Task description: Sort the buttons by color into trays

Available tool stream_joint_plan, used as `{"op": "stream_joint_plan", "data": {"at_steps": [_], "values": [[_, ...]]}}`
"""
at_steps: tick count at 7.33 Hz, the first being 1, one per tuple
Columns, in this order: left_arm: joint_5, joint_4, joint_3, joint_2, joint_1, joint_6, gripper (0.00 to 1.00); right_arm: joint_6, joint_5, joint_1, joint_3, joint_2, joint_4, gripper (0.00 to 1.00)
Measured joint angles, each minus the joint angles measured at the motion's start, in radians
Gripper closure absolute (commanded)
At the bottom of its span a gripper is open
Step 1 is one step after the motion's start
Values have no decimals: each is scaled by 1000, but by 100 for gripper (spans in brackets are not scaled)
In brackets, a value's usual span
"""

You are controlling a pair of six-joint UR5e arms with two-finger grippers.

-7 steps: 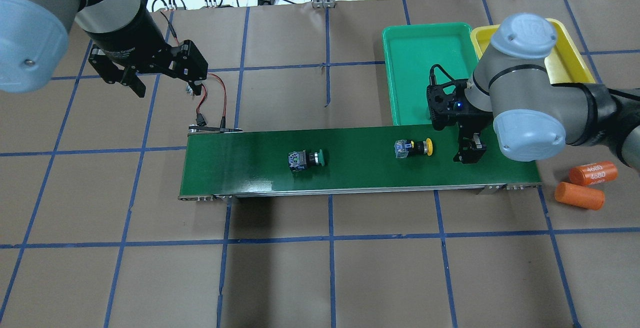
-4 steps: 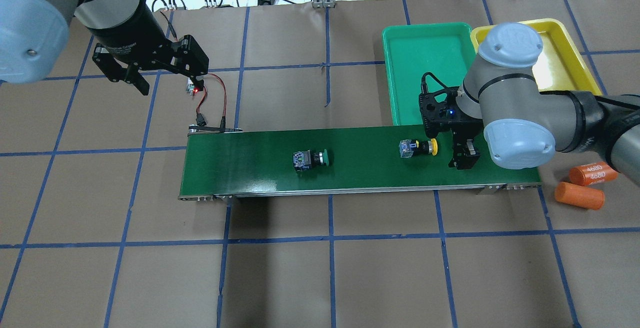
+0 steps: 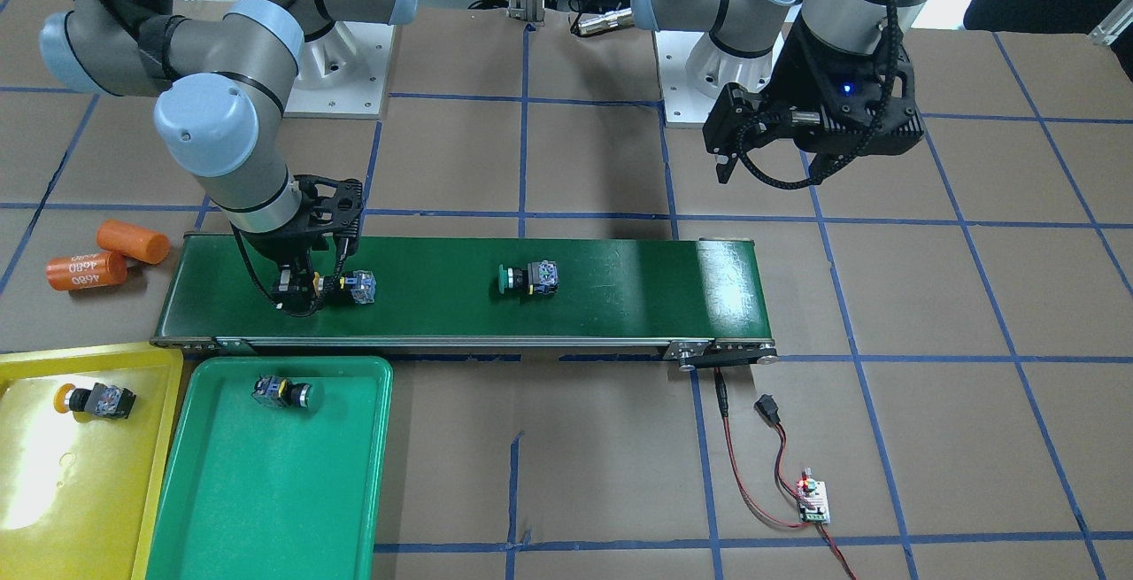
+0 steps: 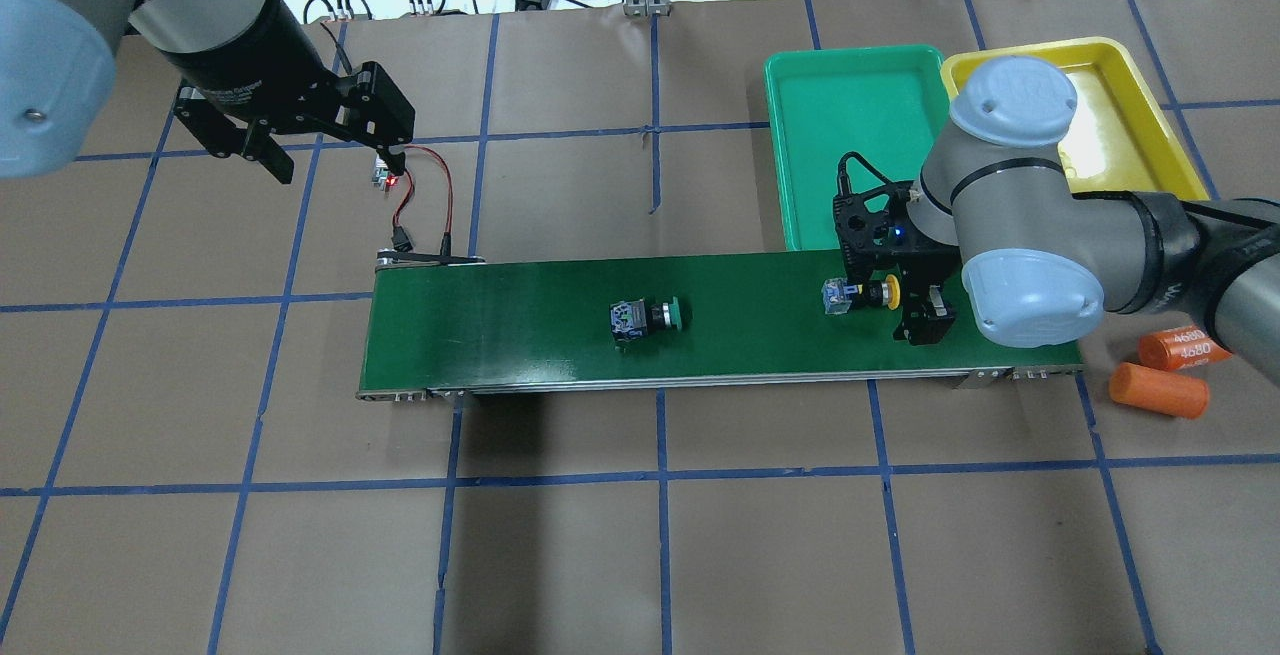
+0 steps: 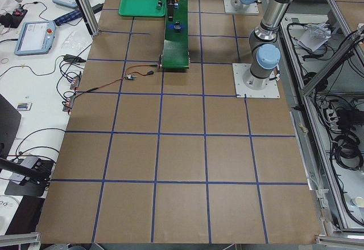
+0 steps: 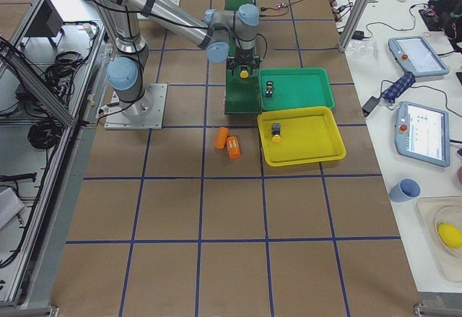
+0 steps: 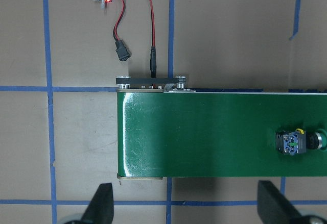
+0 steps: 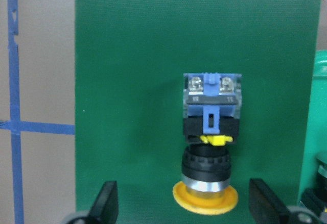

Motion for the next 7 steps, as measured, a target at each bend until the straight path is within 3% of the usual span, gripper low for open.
{"op": "stream_joint_plan", "data": {"at_steps": [2,3,5,7], "values": [[-1,-19,-7,14,-12,3,0,-1,-1,0,0,2,-12,74],[0,-51,-7,18,-16,2,0,-1,-6,1,-1,3,-18,85],[6,-135,4,43,-18,3,0,0,-36,1,-6,3,-23,88],[7,-141,1,70,-19,3,0,2,-53,-3,-54,13,-29,88]]}}
